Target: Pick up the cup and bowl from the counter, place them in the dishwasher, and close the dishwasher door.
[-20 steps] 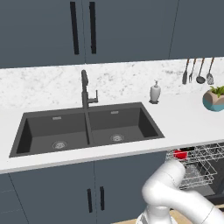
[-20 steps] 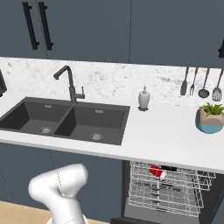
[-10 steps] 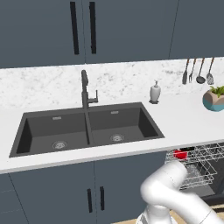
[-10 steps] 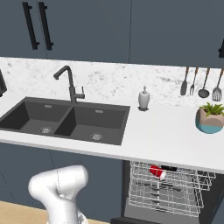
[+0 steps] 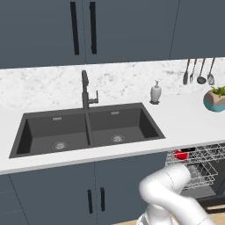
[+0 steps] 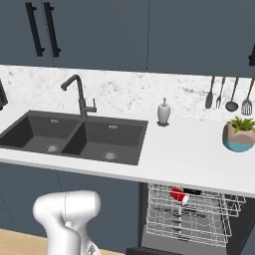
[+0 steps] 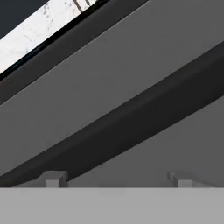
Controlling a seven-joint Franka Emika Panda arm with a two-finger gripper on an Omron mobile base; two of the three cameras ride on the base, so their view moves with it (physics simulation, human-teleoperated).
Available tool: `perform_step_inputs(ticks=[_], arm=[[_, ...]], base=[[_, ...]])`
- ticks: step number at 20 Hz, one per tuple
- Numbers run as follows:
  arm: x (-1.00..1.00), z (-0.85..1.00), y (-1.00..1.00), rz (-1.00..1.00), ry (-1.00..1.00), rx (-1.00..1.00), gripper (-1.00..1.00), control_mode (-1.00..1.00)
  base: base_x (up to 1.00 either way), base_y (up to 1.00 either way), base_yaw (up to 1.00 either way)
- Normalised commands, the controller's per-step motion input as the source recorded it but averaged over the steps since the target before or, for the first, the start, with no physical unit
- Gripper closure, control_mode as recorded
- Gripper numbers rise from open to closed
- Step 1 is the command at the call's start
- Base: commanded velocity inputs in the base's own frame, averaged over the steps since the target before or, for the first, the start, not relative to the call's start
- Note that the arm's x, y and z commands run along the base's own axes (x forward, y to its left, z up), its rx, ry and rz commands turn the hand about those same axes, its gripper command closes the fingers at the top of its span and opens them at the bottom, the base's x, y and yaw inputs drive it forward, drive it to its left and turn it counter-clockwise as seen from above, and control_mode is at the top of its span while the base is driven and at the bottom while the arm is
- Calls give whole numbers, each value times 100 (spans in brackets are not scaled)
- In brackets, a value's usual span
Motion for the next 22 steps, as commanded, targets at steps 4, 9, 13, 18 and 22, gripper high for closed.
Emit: perform_step_inputs(ticks=[4,9,13,18,22], arm=[[51,1,0,-7,-62,-1,-100,-100],[56,28,0,-4,-73,-5,-100,-100],[63,42,0,0,-83,-8,-100,-100],[79,48,-2,0,-78,-9,-100,-100],[99,44,-16,0,-63,-6,-100,-100]], base=[[0,0,0],[0,0,0],[0,0,0],[0,0,0],[0,0,0]])
